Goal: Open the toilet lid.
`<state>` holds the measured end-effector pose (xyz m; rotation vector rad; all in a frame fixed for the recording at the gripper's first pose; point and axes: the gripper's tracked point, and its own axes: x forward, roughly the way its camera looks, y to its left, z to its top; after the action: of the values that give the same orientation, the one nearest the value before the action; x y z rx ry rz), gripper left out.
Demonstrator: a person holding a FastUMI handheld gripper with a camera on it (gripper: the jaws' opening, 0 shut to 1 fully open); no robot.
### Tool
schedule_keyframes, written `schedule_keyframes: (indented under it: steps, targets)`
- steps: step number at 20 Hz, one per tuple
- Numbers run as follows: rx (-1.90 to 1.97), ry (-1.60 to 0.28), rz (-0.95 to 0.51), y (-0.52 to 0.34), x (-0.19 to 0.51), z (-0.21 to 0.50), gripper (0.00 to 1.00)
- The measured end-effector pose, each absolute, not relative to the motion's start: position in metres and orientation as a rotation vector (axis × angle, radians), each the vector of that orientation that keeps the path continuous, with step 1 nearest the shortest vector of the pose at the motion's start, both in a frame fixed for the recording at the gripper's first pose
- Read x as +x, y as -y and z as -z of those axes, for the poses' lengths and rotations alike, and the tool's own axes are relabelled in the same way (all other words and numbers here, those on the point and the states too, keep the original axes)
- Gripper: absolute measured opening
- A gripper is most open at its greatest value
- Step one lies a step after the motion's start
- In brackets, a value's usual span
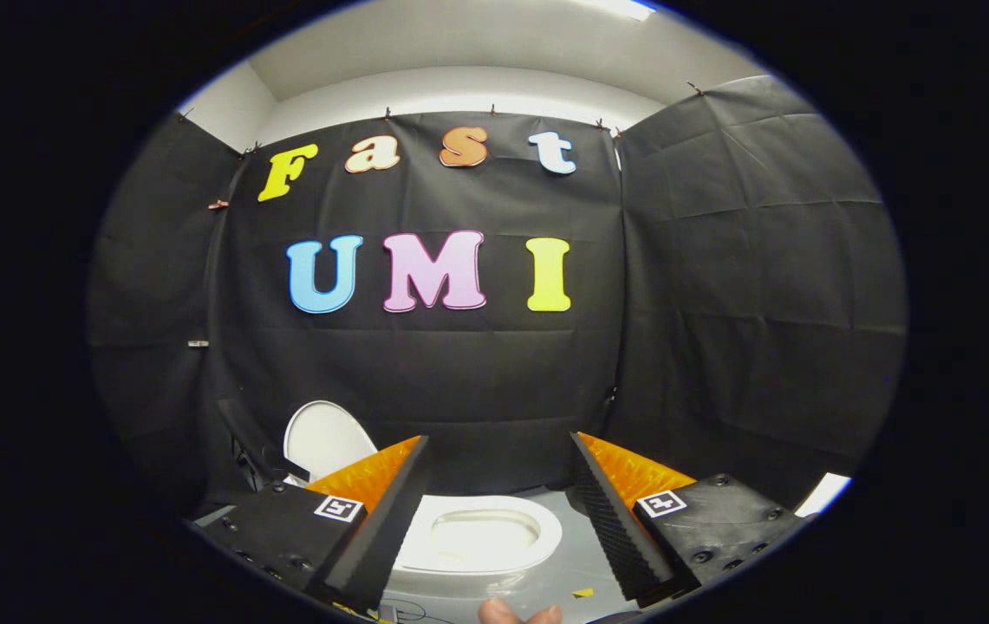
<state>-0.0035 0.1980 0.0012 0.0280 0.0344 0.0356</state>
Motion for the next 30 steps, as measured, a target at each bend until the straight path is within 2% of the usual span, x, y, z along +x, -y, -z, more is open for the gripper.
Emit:
schedule_keyframes:
  steps: [10, 19, 30]
  targets:
    - [0.031, -0.038, -0.235, -0.208, -0.027, -0.002, 0.98]
    - [0.056, -0.022, -0.188, -0.142, -0.039, 0.01, 0.99]
    - [0.048, -0.016, -0.222, -0.147, -0.055, 0.012, 0.99]
